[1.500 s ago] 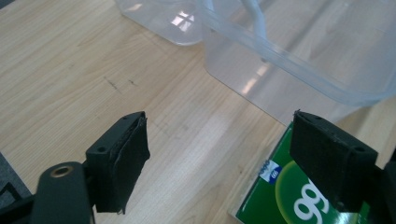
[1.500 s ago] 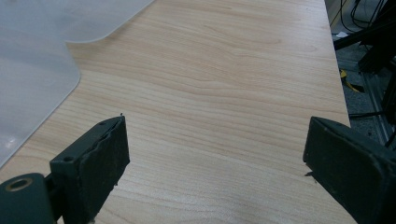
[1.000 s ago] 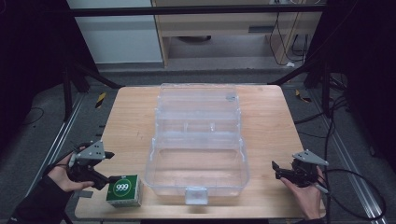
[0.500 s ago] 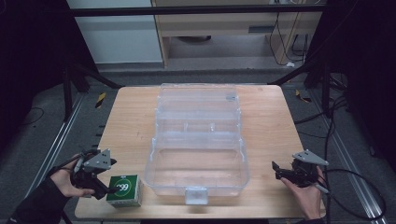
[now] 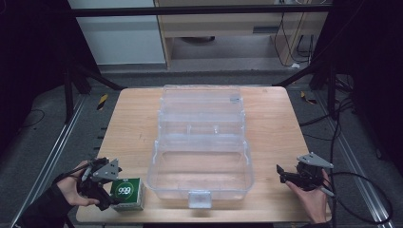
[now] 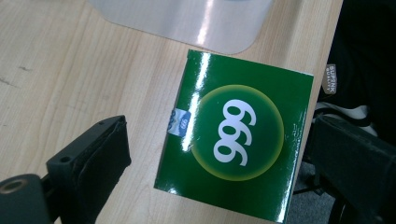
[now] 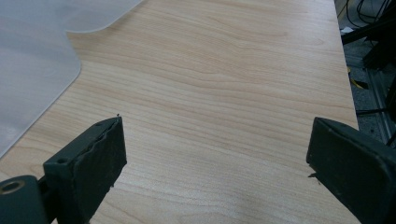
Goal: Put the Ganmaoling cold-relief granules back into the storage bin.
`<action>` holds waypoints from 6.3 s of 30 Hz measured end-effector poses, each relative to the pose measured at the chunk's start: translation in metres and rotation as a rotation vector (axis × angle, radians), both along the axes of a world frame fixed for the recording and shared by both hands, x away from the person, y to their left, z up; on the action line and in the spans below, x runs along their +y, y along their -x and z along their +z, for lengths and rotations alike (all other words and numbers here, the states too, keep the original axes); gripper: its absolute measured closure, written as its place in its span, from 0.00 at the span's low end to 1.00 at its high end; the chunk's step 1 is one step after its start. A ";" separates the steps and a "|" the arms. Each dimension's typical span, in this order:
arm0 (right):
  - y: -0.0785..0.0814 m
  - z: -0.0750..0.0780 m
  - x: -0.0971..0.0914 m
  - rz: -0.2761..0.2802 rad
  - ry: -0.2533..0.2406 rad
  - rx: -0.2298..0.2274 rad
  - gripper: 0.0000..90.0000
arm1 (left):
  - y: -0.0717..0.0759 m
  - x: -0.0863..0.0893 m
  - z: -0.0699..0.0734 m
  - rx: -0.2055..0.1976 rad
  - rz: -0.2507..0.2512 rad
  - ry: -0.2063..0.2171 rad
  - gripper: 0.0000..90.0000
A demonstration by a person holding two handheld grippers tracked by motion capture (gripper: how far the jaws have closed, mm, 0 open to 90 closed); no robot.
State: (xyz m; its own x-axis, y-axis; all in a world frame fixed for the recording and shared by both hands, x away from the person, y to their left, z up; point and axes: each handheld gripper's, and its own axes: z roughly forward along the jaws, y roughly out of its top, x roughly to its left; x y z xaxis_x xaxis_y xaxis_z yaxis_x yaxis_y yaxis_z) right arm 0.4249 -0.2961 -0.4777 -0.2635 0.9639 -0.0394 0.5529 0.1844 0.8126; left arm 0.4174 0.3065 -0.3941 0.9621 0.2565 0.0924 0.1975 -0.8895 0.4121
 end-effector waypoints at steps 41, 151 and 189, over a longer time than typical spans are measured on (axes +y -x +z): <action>-0.003 -0.004 0.002 0.020 0.018 0.026 0.05 | -0.013 -0.017 -0.047 0.104 -0.076 -0.068 0.08; -0.003 -0.004 0.003 0.044 0.009 0.027 0.06 | -0.059 -0.133 0.063 0.006 -0.245 -0.031 0.16; -0.003 -0.006 0.005 0.059 0.027 0.031 0.06 | -0.064 -0.136 0.000 0.072 -0.221 -0.049 0.16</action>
